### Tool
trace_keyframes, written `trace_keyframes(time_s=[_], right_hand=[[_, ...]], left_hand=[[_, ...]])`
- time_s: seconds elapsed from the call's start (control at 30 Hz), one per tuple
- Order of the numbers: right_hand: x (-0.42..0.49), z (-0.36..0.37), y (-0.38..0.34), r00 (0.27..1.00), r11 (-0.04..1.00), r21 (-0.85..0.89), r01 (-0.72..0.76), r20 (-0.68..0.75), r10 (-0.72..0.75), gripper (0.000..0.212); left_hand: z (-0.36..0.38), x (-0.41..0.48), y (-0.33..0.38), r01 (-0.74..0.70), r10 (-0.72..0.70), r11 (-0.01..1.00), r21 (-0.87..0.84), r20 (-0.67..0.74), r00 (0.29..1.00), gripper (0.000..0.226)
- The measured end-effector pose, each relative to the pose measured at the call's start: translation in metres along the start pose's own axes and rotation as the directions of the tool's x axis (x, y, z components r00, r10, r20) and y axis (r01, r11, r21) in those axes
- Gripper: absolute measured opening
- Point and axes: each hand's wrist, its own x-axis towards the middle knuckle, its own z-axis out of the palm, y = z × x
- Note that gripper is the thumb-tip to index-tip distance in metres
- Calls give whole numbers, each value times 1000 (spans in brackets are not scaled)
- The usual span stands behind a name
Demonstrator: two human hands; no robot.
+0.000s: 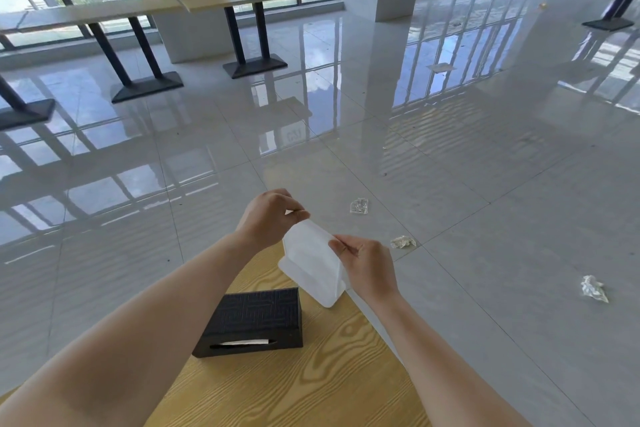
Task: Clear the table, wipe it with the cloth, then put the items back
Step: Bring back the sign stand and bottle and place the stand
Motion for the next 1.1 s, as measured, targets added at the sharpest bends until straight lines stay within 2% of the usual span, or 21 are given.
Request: trace_keyframes(time_s=[0.17, 1.1], right_hand=[[4, 8, -3, 1000, 1000, 13, 8, -10, -8, 20], [9, 24, -10, 996, 997, -19, 72, -45, -73, 25]], left_hand=[[-3, 7, -7, 11, -11, 1000, -4, 6, 1000, 10], [3, 22, -25, -3, 4, 996, -85, 21, 1000, 10]])
